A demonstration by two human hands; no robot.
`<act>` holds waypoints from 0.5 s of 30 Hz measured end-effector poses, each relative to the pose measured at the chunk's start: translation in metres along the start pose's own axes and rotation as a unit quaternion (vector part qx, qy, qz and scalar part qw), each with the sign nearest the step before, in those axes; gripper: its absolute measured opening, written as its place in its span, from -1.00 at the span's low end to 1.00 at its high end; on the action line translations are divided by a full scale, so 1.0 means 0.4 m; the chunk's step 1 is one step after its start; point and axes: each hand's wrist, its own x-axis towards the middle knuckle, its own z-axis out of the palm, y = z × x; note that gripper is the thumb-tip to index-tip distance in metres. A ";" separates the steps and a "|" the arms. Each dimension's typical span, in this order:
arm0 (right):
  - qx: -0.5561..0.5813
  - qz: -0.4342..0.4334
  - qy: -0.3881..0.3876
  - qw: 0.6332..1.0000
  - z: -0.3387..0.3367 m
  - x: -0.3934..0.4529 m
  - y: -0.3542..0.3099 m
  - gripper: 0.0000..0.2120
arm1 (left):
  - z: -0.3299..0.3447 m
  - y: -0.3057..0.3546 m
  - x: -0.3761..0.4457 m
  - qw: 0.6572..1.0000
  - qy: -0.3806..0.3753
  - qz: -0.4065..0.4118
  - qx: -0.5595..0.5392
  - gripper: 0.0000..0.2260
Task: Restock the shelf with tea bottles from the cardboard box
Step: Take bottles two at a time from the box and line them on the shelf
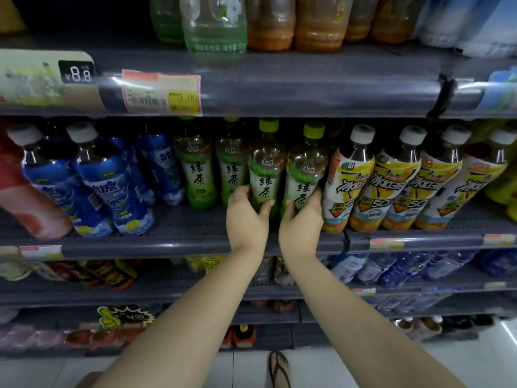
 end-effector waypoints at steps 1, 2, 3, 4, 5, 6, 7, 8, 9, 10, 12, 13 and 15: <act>-0.005 -0.004 -0.001 1.000 0.001 0.004 0.002 -0.43 | 0.005 -0.001 0.000 1.000 0.002 0.002 -0.003 -0.55; -0.009 -0.012 -0.002 1.000 -0.001 0.008 0.005 -0.42 | 0.011 -0.001 0.000 1.000 0.004 0.003 -0.008 -0.55; -0.010 -0.021 -0.004 1.000 -0.002 0.011 0.009 -0.41 | 0.014 -0.001 -0.001 1.000 0.008 0.004 -0.013 -0.55; -0.007 -0.029 -0.008 1.000 -0.005 0.012 0.013 -0.41 | 0.015 -0.002 -0.002 1.000 0.009 0.006 -0.018 -0.55; 0.000 -0.035 -0.013 0.999 -0.011 0.012 0.017 -0.40 | 0.015 -0.006 -0.002 1.000 0.008 0.010 -0.021 -0.53; 0.009 -0.039 -0.019 0.999 -0.018 0.009 0.021 -0.40 | 0.013 -0.010 -0.003 1.000 0.004 0.016 -0.025 -0.52; 0.020 -0.041 -0.026 0.999 -0.026 0.002 0.027 -0.40 | 0.009 -0.016 -0.003 0.999 -0.002 0.022 -0.029 -0.50; 0.032 -0.043 -0.031 0.998 -0.033 -0.008 0.035 -0.41 | 0.003 -0.023 -0.005 0.999 -0.008 0.030 -0.032 -0.48; 0.038 -0.049 -0.031 0.998 -0.039 -0.019 0.045 -0.44 | -0.004 -0.030 -0.011 0.999 -0.010 0.040 -0.035 -0.47; 0.041 -0.059 -0.024 0.997 -0.043 -0.031 0.055 -0.46 | -0.011 -0.038 -0.017 0.998 -0.010 0.052 -0.036 -0.48; 0.039 -0.076 -0.001 0.996 -0.045 -0.051 0.073 -0.49 | -0.023 -0.053 -0.035 0.996 -0.013 0.083 -0.032 -0.52; 0.035 -0.085 0.011 0.996 -0.044 -0.057 0.079 -0.49 | -0.027 -0.060 -0.044 0.995 -0.017 0.095 -0.029 -0.54; 0.031 -0.098 0.021 0.995 -0.041 -0.063 0.082 -0.48 | -0.030 -0.071 -0.051 0.993 -0.027 0.110 -0.023 -0.57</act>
